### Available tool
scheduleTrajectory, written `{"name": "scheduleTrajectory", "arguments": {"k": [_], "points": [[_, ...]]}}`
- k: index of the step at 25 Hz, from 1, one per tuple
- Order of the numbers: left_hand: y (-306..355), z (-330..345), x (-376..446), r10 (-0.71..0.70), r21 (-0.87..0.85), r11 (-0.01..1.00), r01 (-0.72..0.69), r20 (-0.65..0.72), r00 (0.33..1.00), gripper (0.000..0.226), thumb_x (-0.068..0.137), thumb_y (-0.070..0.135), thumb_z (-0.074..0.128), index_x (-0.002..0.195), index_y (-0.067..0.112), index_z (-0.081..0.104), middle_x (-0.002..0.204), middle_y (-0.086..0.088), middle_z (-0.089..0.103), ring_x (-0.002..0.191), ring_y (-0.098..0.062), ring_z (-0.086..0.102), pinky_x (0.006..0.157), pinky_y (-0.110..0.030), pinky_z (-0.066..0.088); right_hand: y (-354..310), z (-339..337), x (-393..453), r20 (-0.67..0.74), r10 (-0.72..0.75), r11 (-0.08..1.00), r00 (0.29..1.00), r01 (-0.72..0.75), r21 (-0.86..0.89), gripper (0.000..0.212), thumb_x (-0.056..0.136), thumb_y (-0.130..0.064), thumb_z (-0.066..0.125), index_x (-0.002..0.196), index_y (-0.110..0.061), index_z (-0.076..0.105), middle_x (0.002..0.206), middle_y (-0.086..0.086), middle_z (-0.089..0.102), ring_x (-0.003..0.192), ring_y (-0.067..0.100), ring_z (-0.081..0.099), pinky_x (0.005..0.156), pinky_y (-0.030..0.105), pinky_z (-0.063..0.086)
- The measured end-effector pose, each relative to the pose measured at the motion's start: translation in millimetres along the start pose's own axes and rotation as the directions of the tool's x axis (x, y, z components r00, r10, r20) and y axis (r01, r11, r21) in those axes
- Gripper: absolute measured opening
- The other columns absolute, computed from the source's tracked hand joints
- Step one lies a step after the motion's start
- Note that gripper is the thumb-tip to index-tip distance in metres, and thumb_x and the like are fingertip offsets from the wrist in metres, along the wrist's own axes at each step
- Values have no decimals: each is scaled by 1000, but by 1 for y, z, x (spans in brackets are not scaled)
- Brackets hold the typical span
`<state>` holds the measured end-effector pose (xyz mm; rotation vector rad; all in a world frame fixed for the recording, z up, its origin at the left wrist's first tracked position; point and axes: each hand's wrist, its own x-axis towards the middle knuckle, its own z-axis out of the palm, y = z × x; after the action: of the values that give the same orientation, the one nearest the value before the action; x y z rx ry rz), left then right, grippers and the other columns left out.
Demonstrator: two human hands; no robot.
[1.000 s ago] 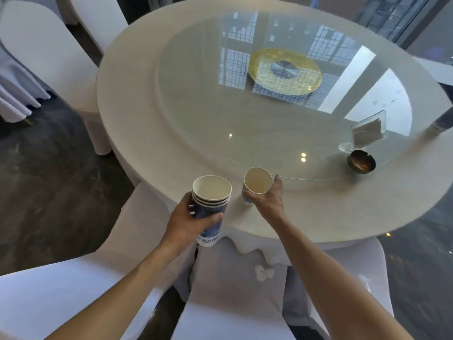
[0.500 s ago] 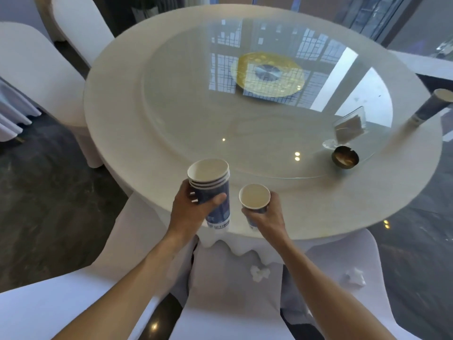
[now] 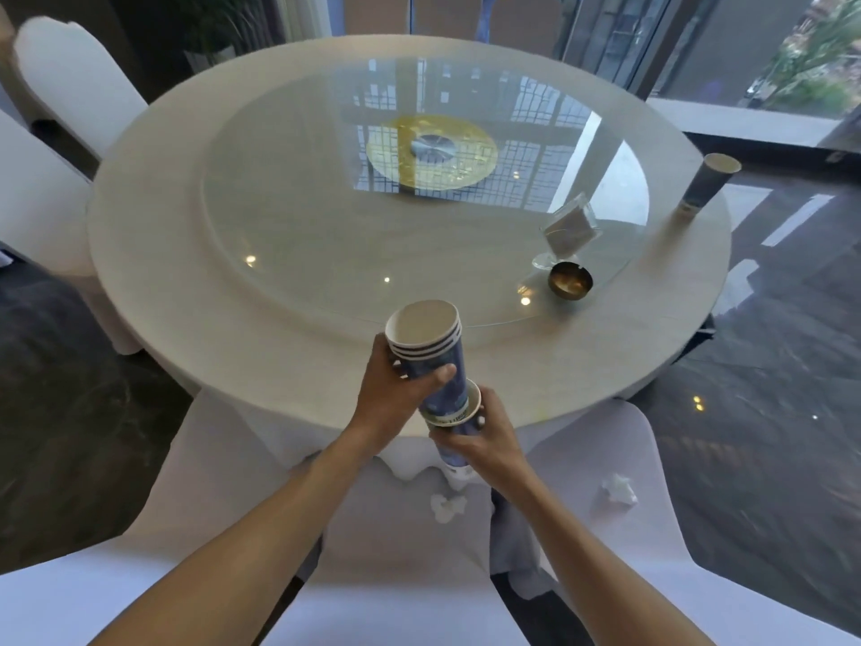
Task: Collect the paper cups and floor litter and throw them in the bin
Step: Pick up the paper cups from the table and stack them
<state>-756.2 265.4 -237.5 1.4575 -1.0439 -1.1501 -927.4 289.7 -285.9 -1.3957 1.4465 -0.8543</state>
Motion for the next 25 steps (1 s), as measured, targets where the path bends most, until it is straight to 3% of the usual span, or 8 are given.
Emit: {"name": "scheduleTrajectory", "arguments": {"k": [3,8,11,14,18,20,22,25], "points": [[-13,24,-16,-56,36,998,56,8,998,91,53,37,97,132,17,56,124,0,73,113,-17,72,86,-32,63,14,-18,-8,28,49,999,998,-49,19,64,64,-25,93,116,-28,58,109,-3,69,94,6,70,77,32,62],[-43,54,-44,-127,98,988,121,60,990,75,71,6,95,133,13,53,117,6,70,108,-10,70,77,-19,59,34,-40,-14,152,99,988,984,-115,102,62,71,-10,89,121,-20,54,112,2,69,94,1,70,80,31,62],[-64,59,-63,-175,84,981,172,19,984,72,75,0,91,135,8,52,118,1,70,103,-5,68,76,-14,57,49,-44,-21,275,108,989,955,-130,64,65,71,-25,86,125,-26,50,117,-3,68,102,-3,67,90,33,60],[-80,56,-74,-197,58,979,196,7,980,79,70,7,95,137,9,54,124,-4,71,111,-12,70,79,-14,56,61,-43,-28,325,117,988,938,-142,53,64,73,-22,87,125,-29,51,120,-6,68,109,0,65,87,25,58],[-100,45,-78,-225,50,973,224,2,974,80,65,10,99,133,14,56,122,0,72,104,4,70,82,-15,56,68,-34,-31,332,141,988,933,-153,12,59,76,-17,89,123,-30,56,120,-9,68,109,-3,65,83,13,53],[-109,37,-73,-223,82,972,219,40,974,85,62,17,101,133,21,55,125,3,72,110,0,70,86,-16,56,74,-25,-29,319,150,988,936,-150,-24,59,76,-20,90,124,-29,57,119,-10,68,104,-8,63,81,10,50],[-118,27,-67,-215,136,969,206,60,975,93,54,33,101,133,27,55,125,8,71,115,-6,69,90,-20,56,79,-14,-24,336,175,984,925,-170,-45,61,77,-21,90,128,-26,56,119,-10,68,102,-10,62,83,13,53],[-140,4,-61,-221,203,957,209,40,974,90,54,34,104,130,32,57,122,13,72,114,-5,69,93,-27,58,94,9,-16,408,216,976,887,-191,-100,63,80,-19,84,134,-24,53,126,-6,67,113,2,63,95,31,57]]}}
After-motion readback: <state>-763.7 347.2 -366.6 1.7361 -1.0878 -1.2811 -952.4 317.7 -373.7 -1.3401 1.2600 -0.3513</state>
